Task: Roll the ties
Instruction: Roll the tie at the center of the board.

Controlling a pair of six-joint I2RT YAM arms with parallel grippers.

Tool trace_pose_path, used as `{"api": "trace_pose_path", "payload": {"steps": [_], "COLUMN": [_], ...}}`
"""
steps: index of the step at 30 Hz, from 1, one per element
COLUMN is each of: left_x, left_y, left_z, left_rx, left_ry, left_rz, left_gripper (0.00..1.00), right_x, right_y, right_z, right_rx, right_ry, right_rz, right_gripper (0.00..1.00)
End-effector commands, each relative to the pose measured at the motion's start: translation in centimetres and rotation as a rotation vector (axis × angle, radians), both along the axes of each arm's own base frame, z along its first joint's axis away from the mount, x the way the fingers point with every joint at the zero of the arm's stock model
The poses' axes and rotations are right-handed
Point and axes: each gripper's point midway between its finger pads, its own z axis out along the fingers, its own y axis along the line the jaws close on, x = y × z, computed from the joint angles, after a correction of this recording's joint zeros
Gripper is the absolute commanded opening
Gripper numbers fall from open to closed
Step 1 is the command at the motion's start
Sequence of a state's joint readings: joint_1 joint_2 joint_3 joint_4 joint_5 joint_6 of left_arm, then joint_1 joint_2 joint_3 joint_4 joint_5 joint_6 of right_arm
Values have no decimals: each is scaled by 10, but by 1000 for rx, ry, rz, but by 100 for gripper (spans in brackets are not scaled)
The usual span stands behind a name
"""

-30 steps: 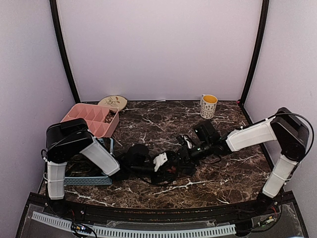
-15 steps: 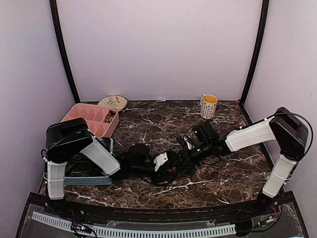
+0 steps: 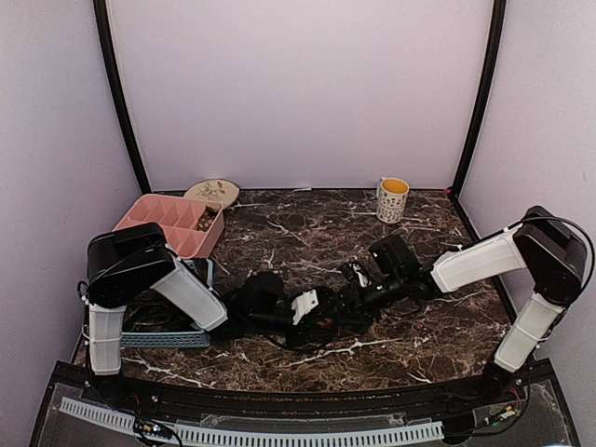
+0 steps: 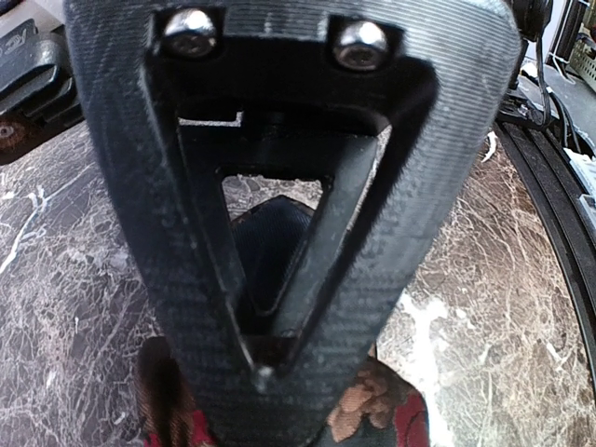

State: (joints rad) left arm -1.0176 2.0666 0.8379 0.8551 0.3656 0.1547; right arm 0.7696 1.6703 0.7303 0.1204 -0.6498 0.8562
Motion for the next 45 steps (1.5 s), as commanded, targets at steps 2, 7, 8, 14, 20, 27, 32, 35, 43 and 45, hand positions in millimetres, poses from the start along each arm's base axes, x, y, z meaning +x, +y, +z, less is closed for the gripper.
{"api": "trace_pose_path", "payload": {"steps": [2,7,8,14,20,27,32,35,43,45], "left_x": [-5,-5,-5,-6,-11,-14,-15,-15,-16,-16], "left_y": [25,25,25,25,25,23,23,22,20,18], "left_z": [-46,-46,-46,-47,-47,-45,-44,-44,-39,-36], "left_rx": [163,159,158,159,155,144,141,137,117,106], "left_ry": [80,76,77,82,90,93,94,95,105,109], "left_rz": [33,33,33,28,6,-15,-26,-27,-29,-34], "left_gripper": [33,33,33,33,33,33,33,33,37,41], "right_x": [-18,-24,-24,-17,-10,-4,3,6,-3,-7], "right_y": [4,-5,-6,1,5,0,-2,-1,-1,-4], "right_z": [8,6,4,2,-1,-8,2,3,-14,-20], "right_rx": [38,15,14,13,-10,-58,-69,-77,-91,-101], "right_ry": [43,52,52,31,14,-5,-52,-64,-25,-15], "right_rz": [25,15,11,15,12,-2,-15,-8,15,15], "right_gripper": [51,54,54,47,43,41,41,41,0,0]}}
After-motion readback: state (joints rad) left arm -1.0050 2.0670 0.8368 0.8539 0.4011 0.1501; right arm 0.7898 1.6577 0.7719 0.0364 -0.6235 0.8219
